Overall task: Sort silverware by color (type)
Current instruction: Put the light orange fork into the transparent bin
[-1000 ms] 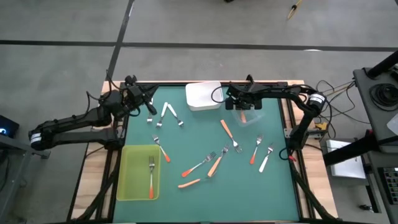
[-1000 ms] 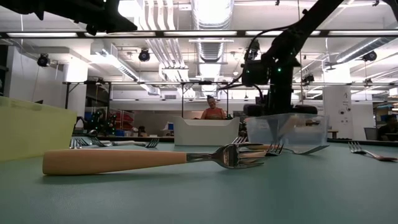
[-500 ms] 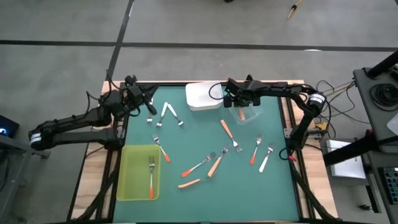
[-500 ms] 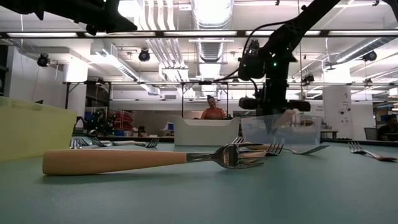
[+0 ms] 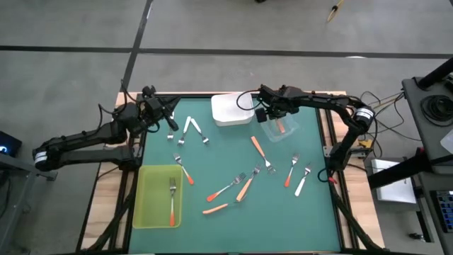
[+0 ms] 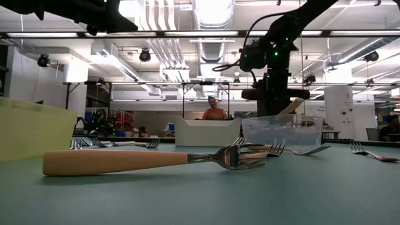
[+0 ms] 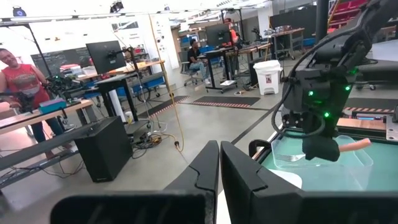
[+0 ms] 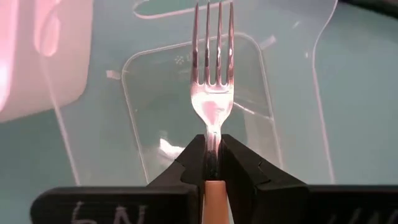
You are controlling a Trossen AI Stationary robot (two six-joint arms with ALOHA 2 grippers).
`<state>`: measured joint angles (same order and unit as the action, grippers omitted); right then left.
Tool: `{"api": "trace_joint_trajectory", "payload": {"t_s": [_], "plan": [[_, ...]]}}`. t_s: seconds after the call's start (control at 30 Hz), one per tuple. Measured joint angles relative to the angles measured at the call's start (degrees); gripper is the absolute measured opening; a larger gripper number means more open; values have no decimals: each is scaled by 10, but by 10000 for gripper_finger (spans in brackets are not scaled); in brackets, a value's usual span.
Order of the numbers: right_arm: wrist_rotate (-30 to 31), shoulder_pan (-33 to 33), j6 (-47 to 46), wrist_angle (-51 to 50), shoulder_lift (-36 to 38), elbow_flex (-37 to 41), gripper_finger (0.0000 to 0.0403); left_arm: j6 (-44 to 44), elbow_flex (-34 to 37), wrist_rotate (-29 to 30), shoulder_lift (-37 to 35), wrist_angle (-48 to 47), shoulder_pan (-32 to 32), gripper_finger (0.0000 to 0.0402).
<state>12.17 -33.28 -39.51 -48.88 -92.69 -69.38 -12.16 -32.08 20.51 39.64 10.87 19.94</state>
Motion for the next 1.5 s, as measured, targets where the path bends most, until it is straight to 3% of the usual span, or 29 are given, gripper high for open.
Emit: {"api": "trace_joint_trajectory", "payload": {"t_s": [0.23,0.37,0.77,0.93,1.27,1.5], "plan": [[0,0,79,6,32,1,29,0,0,0,0,0,0,0],[0,0,139,76,49,21,29,-4,0,0,0,-2,0,0],[-8,0,237,266,152,177,28,-9,0,0,0,-8,0,0],[-43,-14,280,345,210,247,28,-9,0,0,0,-7,0,0],[-105,-33,394,325,216,257,28,-8,0,0,0,-2,0,0],[-112,-38,417,333,194,257,28,-8,0,0,0,-1,0,0]]}}
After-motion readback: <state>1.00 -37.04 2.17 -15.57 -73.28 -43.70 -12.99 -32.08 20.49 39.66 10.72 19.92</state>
